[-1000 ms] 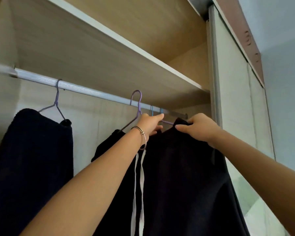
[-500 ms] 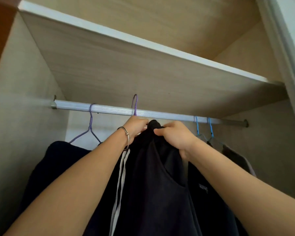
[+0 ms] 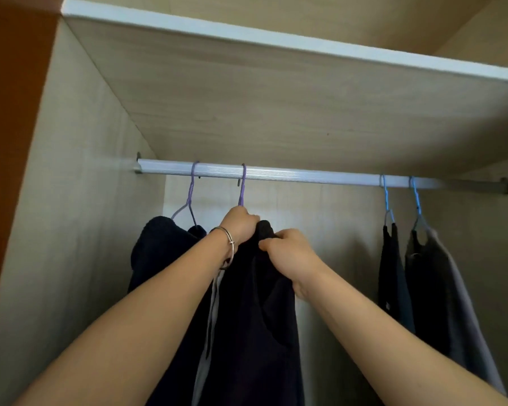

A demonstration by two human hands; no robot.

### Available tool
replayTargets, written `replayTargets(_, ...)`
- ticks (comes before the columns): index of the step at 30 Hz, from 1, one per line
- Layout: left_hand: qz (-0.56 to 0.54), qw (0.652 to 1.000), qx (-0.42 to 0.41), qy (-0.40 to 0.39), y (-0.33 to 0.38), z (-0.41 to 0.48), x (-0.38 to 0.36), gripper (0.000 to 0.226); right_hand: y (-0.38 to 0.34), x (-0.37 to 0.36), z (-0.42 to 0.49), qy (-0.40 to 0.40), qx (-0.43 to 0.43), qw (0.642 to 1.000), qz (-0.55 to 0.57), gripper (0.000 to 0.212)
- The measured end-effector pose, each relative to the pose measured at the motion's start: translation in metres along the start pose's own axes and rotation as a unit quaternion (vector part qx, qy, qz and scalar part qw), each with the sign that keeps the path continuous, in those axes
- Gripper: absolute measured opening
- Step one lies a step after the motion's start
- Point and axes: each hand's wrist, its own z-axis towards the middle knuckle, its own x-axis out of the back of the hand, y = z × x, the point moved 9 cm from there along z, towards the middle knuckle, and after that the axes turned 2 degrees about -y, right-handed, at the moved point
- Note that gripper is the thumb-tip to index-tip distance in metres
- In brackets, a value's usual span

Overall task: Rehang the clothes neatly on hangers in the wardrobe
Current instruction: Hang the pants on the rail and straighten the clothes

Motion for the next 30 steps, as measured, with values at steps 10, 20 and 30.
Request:
replayTargets(10,0.45,0.84,-0.12,0.28,0.037,-0.16,0.061,0.066,0.046,-0.01,-0.067,0.013,0.234,0.964,-0.127,0.036)
replayTargets(20,0.078,0.955,0.099,0.267,-0.154,-0.266,0.036,0.045,0.246,-0.054,-0.131,-0.133,-0.031,0.988,0.072,0.031)
replayTargets(30,0.184,0.936,0.216,0.206,-0.248,-0.322,0.011,0.024,0.38,-0.102,-0.159,-0.213,-0.268,0.932,-0.121,0.051)
